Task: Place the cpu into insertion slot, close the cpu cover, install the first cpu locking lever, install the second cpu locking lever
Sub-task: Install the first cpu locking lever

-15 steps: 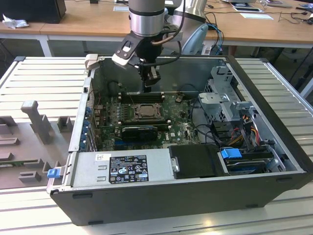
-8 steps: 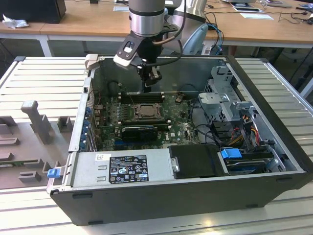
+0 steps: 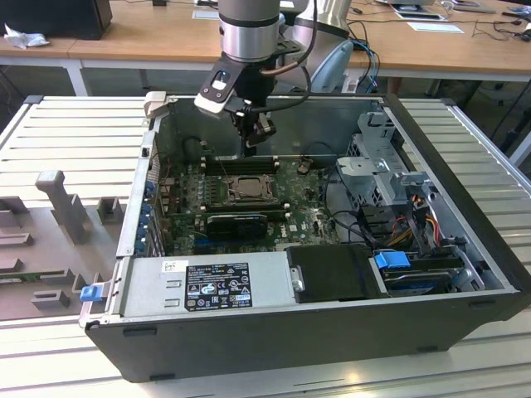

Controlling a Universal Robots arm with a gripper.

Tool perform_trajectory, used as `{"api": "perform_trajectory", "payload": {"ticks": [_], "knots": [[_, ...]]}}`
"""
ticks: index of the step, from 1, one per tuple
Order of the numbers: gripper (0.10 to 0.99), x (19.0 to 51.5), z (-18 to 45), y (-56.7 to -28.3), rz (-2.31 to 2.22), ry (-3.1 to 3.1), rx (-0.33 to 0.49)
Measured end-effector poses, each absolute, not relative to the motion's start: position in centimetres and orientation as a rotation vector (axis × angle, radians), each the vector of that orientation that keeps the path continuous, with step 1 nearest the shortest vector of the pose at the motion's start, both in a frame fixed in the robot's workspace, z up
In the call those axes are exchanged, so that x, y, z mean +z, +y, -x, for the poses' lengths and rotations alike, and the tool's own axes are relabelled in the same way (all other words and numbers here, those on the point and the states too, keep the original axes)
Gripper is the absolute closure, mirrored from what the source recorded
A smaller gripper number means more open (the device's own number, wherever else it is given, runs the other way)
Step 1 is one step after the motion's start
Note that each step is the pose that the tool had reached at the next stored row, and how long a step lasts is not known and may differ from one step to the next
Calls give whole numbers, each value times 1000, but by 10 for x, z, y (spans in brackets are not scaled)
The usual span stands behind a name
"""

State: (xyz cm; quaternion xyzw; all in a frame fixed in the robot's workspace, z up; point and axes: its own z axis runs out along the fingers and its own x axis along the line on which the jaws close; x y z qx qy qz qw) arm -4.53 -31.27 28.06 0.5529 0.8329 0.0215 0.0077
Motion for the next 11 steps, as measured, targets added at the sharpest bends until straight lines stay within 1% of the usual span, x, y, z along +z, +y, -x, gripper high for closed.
{"api": "perform_trajectory", "payload": {"ticks": [11], "knots": [[980, 281, 45, -313, -1594, 2691, 68]]}}
